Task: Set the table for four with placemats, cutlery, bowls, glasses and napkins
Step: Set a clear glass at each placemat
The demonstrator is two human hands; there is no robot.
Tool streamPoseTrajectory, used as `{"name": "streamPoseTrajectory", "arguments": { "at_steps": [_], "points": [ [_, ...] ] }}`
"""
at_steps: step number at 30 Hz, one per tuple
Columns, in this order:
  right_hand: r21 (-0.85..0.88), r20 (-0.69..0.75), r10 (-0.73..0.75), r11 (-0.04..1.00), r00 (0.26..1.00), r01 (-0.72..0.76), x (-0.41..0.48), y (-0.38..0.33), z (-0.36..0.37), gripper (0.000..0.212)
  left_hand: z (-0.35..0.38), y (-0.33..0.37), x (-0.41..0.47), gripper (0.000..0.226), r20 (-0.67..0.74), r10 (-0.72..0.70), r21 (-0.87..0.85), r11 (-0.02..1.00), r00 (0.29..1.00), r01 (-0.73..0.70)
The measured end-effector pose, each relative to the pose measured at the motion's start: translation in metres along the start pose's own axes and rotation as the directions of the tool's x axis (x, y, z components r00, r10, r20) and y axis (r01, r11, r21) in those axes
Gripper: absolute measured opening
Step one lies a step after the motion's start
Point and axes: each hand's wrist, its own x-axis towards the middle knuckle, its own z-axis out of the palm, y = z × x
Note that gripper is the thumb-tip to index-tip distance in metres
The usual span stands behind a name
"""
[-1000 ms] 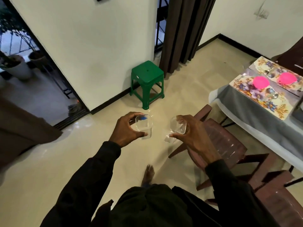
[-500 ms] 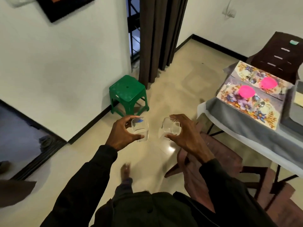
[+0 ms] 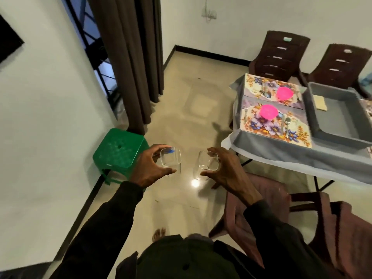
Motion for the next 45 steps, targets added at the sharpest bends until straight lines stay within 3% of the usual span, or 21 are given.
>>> {"name": "streamPoseTrajectory", "arguments": {
  "at_steps": [12,23,28,34,37,45],
  "points": [
    [-0.024,-0.189,0.163,0.985,0.968,-0.170,0.095,0.051,-0.023,0.077,0.027,0.002,0.170,0.072,0.199,0.115,0.001,0.993,0.973,-0.117],
    [0.053,-0.295,0.287,0.957,0.911,-0.285,0.192,0.146,-0.089,0.070,0.107,0.035,0.342,0.071,0.341,0.152,-0.034,0.988,0.928,-0.149],
    [0.041,-0.309,0.352,0.933,0.884,-0.357,0.223,0.194,-0.115,0.077,0.150,0.051,0.400,0.070,0.384,0.172,-0.060,0.985,0.907,-0.161],
    [0.071,-0.376,0.437,0.893,0.817,-0.445,0.248,0.231,-0.138,0.086,0.192,0.064,0.467,0.069,0.492,0.200,-0.085,0.980,0.847,-0.181],
    [0.080,-0.405,0.493,0.858,0.770,-0.507,0.262,0.247,-0.143,0.081,0.212,0.067,0.502,0.069,0.551,0.215,-0.095,0.976,0.806,-0.195],
    [0.152,-0.521,0.625,0.738,0.581,-0.658,0.303,0.290,-0.157,0.075,0.272,0.080,0.616,0.065,0.697,0.286,-0.137,0.953,0.657,-0.270]
  ]
}}
